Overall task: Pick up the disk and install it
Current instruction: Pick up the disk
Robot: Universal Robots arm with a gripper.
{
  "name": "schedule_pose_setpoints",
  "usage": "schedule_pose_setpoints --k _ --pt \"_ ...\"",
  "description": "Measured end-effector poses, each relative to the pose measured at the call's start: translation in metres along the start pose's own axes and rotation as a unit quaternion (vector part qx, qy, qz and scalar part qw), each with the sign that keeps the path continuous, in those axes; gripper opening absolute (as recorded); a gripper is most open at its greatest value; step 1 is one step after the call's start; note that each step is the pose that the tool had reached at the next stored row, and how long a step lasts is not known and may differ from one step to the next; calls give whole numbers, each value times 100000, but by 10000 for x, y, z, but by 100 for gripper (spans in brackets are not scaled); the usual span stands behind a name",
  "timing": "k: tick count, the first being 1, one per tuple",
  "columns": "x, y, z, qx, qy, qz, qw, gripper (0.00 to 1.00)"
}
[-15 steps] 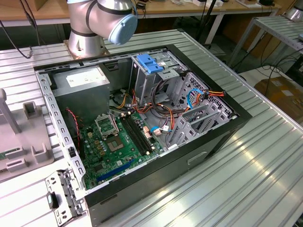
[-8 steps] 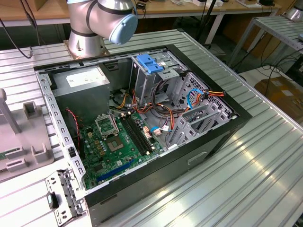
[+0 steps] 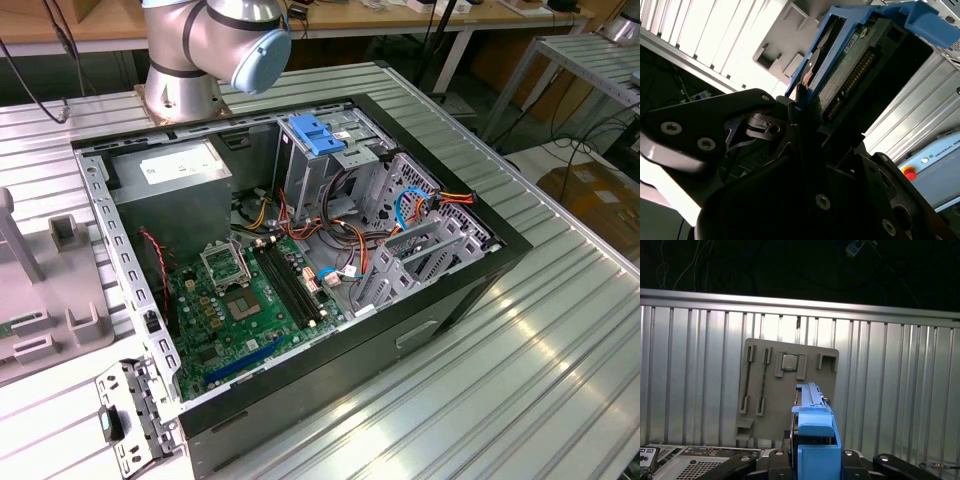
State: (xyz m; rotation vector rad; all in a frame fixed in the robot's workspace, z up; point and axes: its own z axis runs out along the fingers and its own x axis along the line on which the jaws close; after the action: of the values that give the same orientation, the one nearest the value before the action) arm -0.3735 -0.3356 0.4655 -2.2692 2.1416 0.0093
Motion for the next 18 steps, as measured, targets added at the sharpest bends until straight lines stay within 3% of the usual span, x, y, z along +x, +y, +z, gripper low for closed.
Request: schedule_pose_setpoints --k 10,18 --pt "44 -11 -1 -4 1 2 100000 36" --pt "114 -57 -2 -34 -2 1 100000 36"
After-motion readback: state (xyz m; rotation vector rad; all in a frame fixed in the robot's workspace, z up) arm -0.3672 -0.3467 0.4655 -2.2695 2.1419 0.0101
